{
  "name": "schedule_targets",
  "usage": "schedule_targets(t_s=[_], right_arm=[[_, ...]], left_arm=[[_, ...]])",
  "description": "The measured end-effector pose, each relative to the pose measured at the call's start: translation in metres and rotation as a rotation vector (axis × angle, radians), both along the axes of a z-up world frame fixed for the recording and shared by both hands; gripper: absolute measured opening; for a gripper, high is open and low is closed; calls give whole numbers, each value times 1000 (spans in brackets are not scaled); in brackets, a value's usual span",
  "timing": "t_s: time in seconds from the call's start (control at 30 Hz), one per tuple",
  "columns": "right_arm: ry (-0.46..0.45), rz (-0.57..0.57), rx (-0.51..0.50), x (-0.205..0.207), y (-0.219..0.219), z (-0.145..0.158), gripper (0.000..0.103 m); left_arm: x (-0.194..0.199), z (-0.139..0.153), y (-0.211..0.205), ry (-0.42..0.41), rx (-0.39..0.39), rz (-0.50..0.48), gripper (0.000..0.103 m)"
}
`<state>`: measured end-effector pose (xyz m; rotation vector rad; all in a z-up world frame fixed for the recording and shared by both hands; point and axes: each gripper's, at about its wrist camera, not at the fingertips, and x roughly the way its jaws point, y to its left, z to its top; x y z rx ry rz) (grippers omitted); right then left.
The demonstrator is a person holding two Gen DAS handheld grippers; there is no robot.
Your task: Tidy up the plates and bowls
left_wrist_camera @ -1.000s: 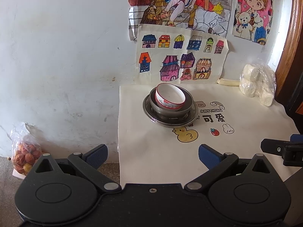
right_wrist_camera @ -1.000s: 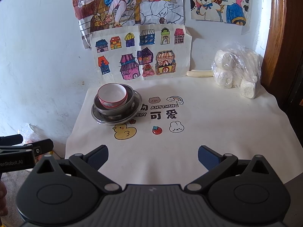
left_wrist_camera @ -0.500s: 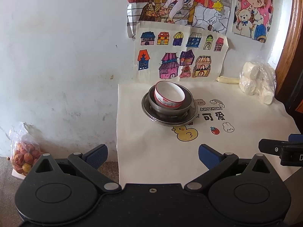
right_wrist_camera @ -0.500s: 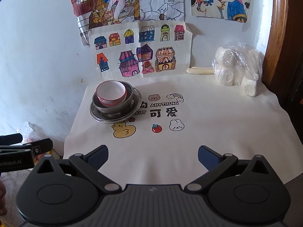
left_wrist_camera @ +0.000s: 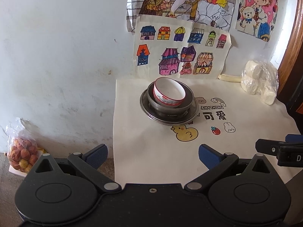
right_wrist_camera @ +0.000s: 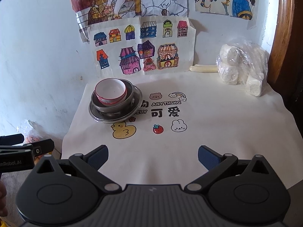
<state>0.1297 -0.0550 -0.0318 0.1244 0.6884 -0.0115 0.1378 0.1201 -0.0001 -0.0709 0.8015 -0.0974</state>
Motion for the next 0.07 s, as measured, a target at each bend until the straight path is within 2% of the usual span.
schedule_targets(t_s=[0.07], right_arm=[[5,3,3,4,-2,-1,103]], left_arm=[[5,-2,-2,8,-1,-2,102]])
